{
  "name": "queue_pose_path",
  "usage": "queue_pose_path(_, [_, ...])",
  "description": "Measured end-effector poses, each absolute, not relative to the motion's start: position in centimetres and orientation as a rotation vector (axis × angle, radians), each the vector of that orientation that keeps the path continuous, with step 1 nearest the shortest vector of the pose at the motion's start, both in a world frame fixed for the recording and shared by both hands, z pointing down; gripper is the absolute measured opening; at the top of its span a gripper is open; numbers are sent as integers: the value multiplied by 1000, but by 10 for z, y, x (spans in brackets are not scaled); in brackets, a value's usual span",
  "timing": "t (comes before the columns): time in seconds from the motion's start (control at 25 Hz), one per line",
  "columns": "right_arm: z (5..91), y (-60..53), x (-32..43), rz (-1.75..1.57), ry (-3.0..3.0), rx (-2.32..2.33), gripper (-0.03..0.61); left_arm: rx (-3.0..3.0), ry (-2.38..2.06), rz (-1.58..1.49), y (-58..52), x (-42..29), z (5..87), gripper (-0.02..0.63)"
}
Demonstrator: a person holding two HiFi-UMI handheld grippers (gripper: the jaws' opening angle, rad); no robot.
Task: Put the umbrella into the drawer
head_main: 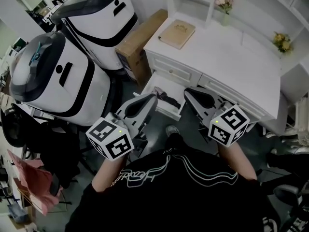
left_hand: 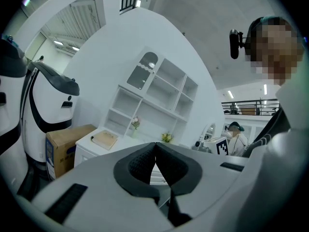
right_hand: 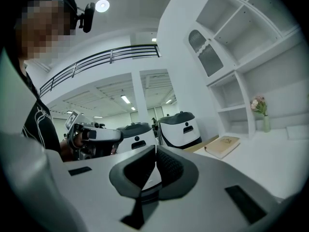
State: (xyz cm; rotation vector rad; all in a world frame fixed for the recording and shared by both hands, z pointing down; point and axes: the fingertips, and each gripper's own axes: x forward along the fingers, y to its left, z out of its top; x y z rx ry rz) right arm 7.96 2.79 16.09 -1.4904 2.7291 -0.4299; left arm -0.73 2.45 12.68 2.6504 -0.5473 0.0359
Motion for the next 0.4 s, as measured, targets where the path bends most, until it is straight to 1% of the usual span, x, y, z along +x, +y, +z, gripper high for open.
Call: queue_pose_path(0.4, [174,6,98,-467,2722,-1514,46,2641,-546,48,1,7,138,20])
